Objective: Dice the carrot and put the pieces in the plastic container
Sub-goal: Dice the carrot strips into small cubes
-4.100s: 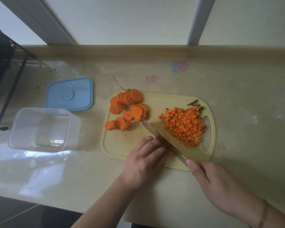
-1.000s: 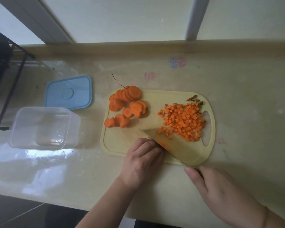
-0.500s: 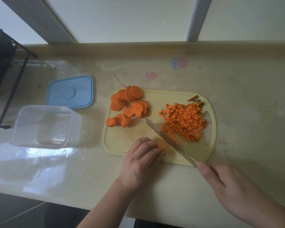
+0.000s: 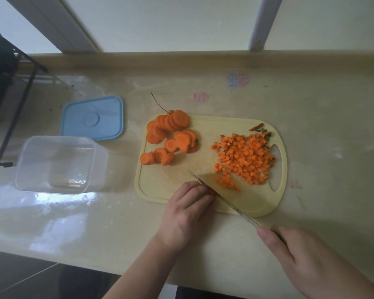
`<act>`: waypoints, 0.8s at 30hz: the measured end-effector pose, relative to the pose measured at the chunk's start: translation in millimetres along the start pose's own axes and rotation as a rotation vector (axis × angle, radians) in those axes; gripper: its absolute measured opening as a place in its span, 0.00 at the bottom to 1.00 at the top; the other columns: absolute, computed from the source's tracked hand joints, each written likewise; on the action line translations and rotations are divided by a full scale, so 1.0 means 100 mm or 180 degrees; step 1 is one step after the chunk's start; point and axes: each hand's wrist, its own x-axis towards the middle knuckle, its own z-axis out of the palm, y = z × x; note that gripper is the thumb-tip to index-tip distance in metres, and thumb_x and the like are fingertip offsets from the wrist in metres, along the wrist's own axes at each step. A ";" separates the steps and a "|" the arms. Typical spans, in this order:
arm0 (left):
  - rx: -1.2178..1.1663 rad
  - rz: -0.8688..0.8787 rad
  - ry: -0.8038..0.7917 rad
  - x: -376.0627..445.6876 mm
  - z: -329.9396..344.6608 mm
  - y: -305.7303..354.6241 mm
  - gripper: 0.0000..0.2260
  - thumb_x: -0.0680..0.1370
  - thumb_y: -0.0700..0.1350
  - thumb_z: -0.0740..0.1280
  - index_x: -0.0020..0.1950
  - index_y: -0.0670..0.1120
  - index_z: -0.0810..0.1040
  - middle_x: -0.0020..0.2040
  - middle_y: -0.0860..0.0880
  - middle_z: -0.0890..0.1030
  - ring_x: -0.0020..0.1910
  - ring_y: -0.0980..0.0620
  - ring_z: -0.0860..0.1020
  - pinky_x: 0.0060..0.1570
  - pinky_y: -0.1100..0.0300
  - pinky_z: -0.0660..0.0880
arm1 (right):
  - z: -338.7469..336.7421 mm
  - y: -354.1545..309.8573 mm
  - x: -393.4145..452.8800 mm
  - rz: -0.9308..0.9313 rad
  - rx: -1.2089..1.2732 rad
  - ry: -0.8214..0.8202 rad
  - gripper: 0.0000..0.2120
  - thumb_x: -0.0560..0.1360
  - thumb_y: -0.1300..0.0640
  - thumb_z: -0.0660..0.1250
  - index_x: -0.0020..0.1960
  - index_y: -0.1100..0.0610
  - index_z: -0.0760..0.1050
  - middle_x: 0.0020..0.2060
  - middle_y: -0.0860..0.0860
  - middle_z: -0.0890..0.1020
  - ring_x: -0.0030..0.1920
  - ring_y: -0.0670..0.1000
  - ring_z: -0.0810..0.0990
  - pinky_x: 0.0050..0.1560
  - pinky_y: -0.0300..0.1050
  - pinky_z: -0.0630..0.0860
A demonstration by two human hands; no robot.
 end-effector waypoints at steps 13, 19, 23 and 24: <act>0.0058 0.0010 0.0034 -0.01 0.01 0.01 0.06 0.74 0.35 0.77 0.49 0.37 0.85 0.49 0.43 0.82 0.51 0.42 0.80 0.55 0.53 0.78 | -0.04 -0.01 0.31 -0.0227 0.0129 0.0170 0.37 0.71 0.25 0.42 0.31 0.58 0.67 0.25 0.52 0.73 0.27 0.48 0.73 0.32 0.44 0.67; 0.0001 0.0004 0.0056 -0.06 -0.03 0.03 0.08 0.73 0.34 0.77 0.51 0.36 0.84 0.51 0.42 0.82 0.53 0.41 0.80 0.54 0.51 0.78 | -0.02 -0.07 0.16 -0.0302 0.0185 0.0087 0.37 0.71 0.25 0.44 0.34 0.58 0.67 0.29 0.54 0.75 0.29 0.49 0.74 0.35 0.45 0.69; 0.0007 -0.0008 -0.0042 -0.10 -0.01 0.01 0.11 0.71 0.32 0.78 0.52 0.36 0.84 0.54 0.42 0.83 0.56 0.41 0.80 0.56 0.50 0.77 | 0.03 -0.03 0.07 -0.0239 0.0131 0.0013 0.40 0.70 0.23 0.42 0.36 0.59 0.69 0.31 0.55 0.77 0.30 0.48 0.75 0.38 0.50 0.72; 0.0013 -0.0006 -0.0068 -0.10 0.00 0.00 0.11 0.71 0.32 0.79 0.52 0.36 0.84 0.54 0.42 0.83 0.56 0.41 0.80 0.56 0.50 0.77 | 0.04 -0.02 0.07 -0.0218 0.0097 0.0002 0.40 0.69 0.23 0.42 0.35 0.59 0.69 0.31 0.55 0.77 0.30 0.48 0.76 0.38 0.50 0.73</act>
